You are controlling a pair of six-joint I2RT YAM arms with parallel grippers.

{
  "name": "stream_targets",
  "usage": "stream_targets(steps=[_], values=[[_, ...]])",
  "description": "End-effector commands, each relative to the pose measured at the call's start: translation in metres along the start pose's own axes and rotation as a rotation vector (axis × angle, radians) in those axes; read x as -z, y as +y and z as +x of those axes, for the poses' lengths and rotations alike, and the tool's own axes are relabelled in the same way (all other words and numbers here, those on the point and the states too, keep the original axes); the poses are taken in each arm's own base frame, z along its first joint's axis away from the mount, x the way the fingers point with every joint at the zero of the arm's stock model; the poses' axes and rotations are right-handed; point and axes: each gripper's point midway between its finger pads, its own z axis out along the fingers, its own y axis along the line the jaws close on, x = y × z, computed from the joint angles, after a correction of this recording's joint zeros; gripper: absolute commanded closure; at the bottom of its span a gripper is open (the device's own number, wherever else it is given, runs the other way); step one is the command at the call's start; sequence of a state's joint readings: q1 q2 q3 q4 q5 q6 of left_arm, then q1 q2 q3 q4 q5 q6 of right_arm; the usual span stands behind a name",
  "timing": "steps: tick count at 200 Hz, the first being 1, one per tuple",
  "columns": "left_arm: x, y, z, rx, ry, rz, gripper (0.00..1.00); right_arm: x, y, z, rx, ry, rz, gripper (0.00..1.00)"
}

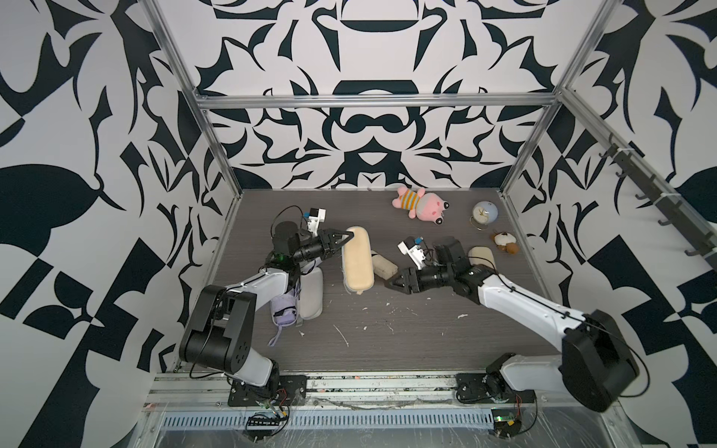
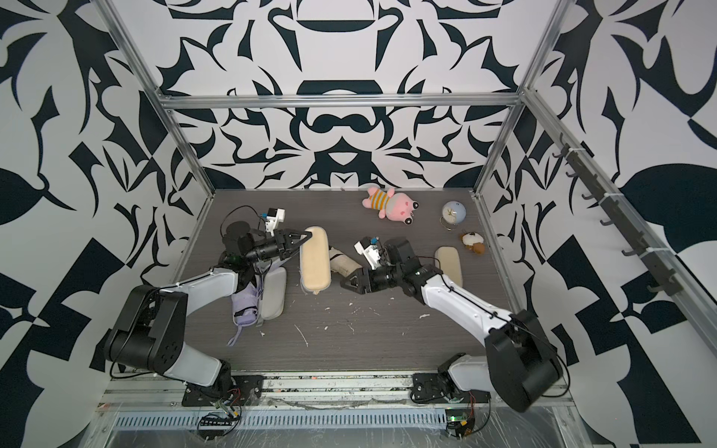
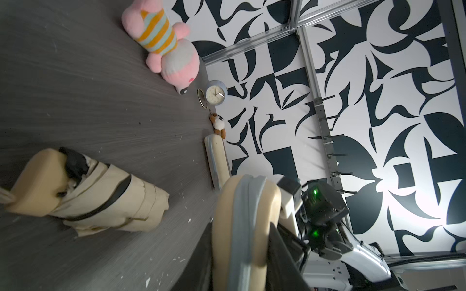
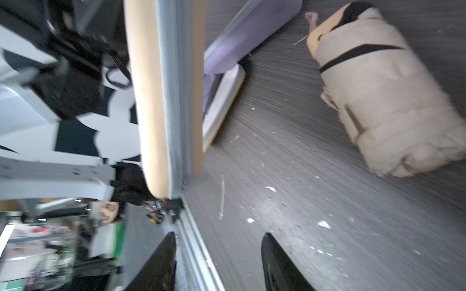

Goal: Put umbrellas into zippered umbrella sleeves
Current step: Adjust the umbrella sleeve, then zip the zipper on the umbrella sleeve.

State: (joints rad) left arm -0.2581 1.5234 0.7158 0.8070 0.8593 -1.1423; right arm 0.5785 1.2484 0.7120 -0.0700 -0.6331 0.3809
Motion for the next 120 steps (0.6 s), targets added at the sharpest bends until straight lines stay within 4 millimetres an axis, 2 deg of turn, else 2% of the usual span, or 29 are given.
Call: stream_targets(steps=[1, 17, 43, 83, 120], values=[[-0.001, -0.04, -0.013, -0.097, -0.03, 0.092, 1.0, 0.005, -0.021, -0.013, 0.399, -0.17, 0.324, 0.62], [-0.002, -0.04, -0.012, -0.089, -0.028, 0.088, 1.0, 0.007, -0.012, -0.03, 0.511, -0.259, 0.393, 0.62], [-0.005, -0.038, -0.007, -0.069, -0.018, 0.083, 1.0, -0.002, 0.007, -0.046, 0.64, -0.304, 0.412, 0.59], [-0.012, -0.035, -0.003, -0.049, -0.002, 0.082, 1.0, -0.013, 0.025, -0.057, 0.746, -0.313, 0.393, 0.6], [-0.015, -0.032, 0.0, -0.032, 0.01, 0.08, 1.0, -0.017, 0.031, -0.066, 0.803, -0.323, 0.394, 0.68]])
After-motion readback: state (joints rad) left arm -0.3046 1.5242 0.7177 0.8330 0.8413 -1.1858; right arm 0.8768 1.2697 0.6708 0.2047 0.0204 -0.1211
